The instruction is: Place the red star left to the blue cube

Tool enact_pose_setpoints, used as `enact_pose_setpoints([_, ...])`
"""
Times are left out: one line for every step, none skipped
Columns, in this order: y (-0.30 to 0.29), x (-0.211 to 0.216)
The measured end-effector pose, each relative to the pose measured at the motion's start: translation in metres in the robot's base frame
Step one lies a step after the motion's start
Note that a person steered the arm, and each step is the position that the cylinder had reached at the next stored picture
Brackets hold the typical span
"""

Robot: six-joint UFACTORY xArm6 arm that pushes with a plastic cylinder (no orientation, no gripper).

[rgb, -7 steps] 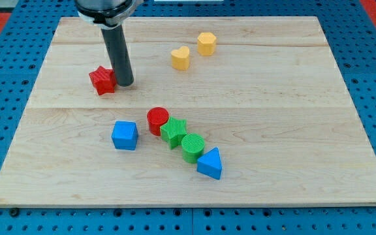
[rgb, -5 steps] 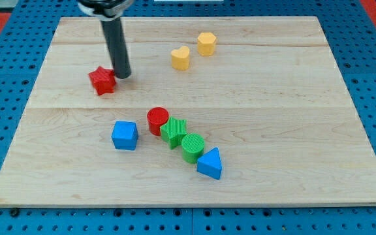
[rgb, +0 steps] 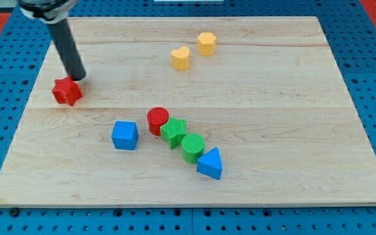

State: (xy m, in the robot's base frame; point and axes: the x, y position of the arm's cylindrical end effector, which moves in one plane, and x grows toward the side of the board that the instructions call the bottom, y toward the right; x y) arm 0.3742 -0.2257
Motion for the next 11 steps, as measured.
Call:
enact_pose_setpoints([-0.015, 0.029])
enact_pose_setpoints([0.010, 0.048])
enact_pose_setpoints([0.018, 0.050])
enact_pose_setpoints([-0.010, 0.090])
enact_pose_setpoints([-0.018, 0.093])
enact_pose_setpoints([-0.067, 0.091])
enact_pose_setpoints([-0.074, 0.123])
enact_pose_setpoints([-0.037, 0.137])
enact_pose_setpoints([-0.008, 0.145])
enact_pose_setpoints([-0.006, 0.164])
enact_pose_setpoints([0.014, 0.201])
